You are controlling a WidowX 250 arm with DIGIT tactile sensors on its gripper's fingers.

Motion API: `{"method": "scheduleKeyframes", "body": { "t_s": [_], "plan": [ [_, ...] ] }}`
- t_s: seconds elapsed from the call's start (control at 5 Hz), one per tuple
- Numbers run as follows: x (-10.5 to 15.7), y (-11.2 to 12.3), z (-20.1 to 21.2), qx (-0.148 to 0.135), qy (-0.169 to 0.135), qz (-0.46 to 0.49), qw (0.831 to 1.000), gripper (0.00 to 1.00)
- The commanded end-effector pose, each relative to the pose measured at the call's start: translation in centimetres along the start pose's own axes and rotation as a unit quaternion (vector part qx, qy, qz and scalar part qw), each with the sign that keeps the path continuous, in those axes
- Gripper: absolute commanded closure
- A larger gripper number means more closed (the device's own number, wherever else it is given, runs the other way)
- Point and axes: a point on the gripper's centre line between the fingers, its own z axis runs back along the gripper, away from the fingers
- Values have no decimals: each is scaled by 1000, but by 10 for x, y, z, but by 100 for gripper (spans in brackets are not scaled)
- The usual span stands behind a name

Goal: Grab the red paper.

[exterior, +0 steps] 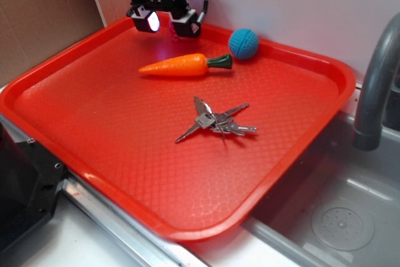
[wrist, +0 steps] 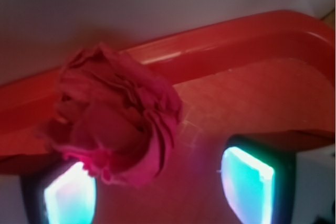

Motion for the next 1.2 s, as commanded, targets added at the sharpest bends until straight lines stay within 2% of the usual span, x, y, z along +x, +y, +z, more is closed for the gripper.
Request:
{"method": "scheduleKeyframes", "body": {
  "t_s": [0.0, 0.6, 0.8, 1.0],
  "plan": [
    [27, -13, 11, -20, -55, -44, 997, 0],
    [36, -22, 20, -39, -68, -50, 996, 0],
    [38, -24, 18, -35, -65, -50, 996, 0],
    [41, -16, 13, -22, -62, -26, 998, 100]
  ]
}}
